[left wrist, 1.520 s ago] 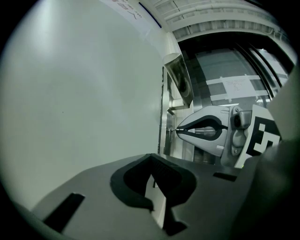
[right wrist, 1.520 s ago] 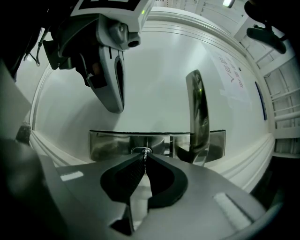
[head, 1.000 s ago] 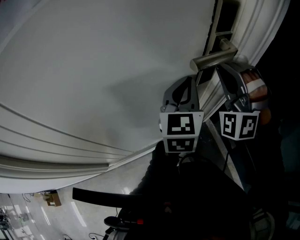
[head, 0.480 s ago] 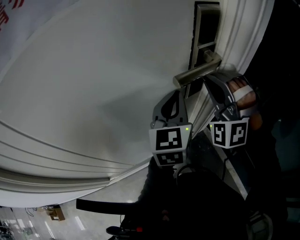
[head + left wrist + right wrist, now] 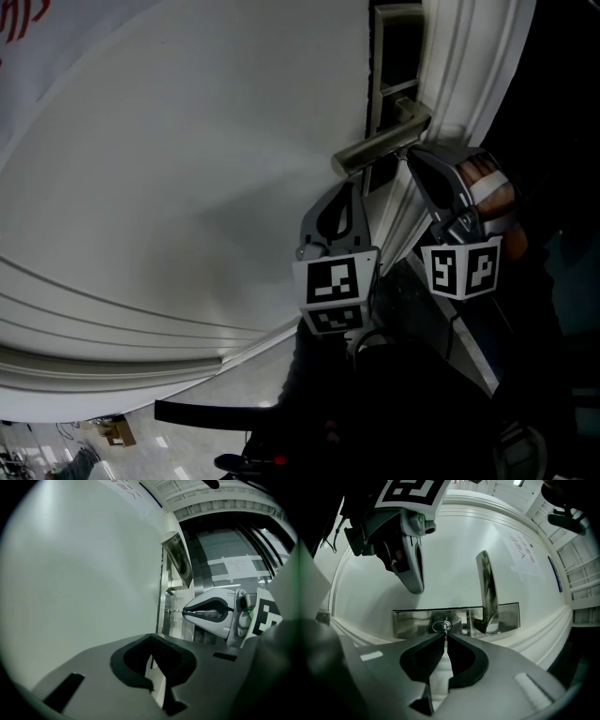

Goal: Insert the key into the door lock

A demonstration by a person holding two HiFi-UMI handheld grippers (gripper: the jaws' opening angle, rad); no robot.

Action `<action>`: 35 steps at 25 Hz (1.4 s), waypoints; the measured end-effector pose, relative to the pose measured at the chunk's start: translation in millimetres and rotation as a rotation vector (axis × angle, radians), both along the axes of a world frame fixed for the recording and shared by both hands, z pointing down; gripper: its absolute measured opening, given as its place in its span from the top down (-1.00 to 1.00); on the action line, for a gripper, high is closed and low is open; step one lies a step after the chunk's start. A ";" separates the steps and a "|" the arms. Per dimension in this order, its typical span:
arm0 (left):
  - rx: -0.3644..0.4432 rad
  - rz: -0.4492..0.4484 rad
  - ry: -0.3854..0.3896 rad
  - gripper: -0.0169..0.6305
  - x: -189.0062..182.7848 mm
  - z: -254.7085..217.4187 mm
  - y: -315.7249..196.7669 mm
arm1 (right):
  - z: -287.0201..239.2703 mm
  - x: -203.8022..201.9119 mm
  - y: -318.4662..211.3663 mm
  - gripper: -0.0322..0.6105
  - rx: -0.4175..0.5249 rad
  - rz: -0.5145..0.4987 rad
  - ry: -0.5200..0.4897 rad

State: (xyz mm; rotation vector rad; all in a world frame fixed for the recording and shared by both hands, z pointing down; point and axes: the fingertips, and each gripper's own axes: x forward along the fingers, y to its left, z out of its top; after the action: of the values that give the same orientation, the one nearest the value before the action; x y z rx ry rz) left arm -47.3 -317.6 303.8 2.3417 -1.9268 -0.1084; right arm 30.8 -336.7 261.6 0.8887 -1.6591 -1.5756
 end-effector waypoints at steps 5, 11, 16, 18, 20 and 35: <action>-0.006 0.002 -0.005 0.94 4.5 2.5 -3.1 | 1.0 12.2 1.7 0.83 -0.021 -0.005 -0.043; 0.003 0.004 0.001 0.94 8.3 2.3 -2.1 | -9.7 36.3 0.2 0.85 -0.202 -0.030 -0.412; 0.014 -0.002 0.009 0.94 11.1 1.1 0.2 | -19.2 46.0 0.9 0.89 -0.414 -0.101 -0.890; 0.018 -0.008 0.003 0.95 10.5 0.9 0.2 | -20.8 49.2 1.2 0.89 -0.461 -0.111 -1.017; 0.021 -0.011 0.002 0.94 10.6 0.9 -0.2 | -18.6 49.1 2.1 0.89 -0.514 -0.126 -1.111; 0.028 -0.019 -0.005 0.95 15.1 2.4 -2.5 | -3.3 49.1 1.7 0.90 -0.615 -0.127 -1.203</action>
State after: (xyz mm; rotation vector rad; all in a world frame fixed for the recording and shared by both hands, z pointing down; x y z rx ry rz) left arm -32.3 -320.2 306.2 2.3438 -1.9625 -0.1318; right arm 79.9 -335.0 258.4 1.5017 -2.8028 -0.3835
